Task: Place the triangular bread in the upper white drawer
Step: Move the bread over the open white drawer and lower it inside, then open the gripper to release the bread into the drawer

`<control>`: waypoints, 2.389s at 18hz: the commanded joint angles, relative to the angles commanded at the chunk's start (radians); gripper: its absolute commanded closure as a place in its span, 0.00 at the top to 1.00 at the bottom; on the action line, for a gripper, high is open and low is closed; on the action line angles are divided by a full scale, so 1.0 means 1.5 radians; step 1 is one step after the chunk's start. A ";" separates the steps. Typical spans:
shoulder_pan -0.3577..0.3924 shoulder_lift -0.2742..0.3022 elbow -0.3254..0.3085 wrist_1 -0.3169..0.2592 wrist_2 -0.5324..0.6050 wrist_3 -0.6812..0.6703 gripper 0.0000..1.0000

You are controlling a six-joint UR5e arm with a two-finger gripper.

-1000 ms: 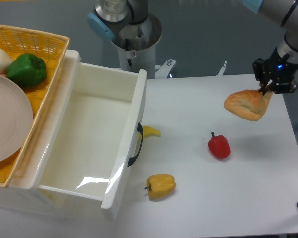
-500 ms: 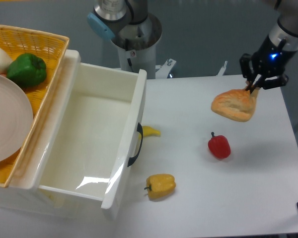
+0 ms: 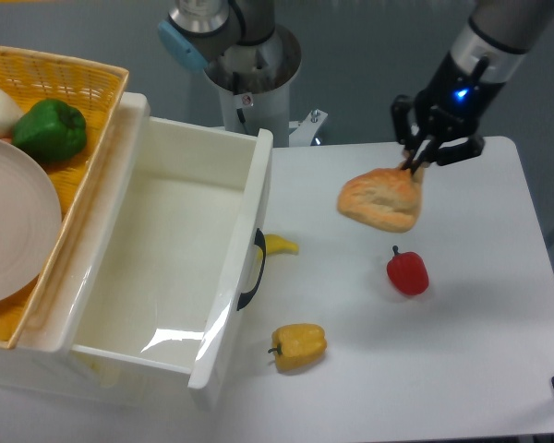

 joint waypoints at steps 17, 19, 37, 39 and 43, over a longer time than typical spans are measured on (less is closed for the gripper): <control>-0.136 0.038 -0.048 0.005 -0.065 -0.092 0.00; -0.148 0.038 -0.056 0.011 -0.071 -0.092 0.01; -0.211 0.022 -0.105 0.111 -0.105 -0.148 0.13; -0.212 0.021 -0.108 0.111 -0.105 -0.148 0.21; -0.213 0.021 -0.114 0.120 -0.105 -0.146 0.36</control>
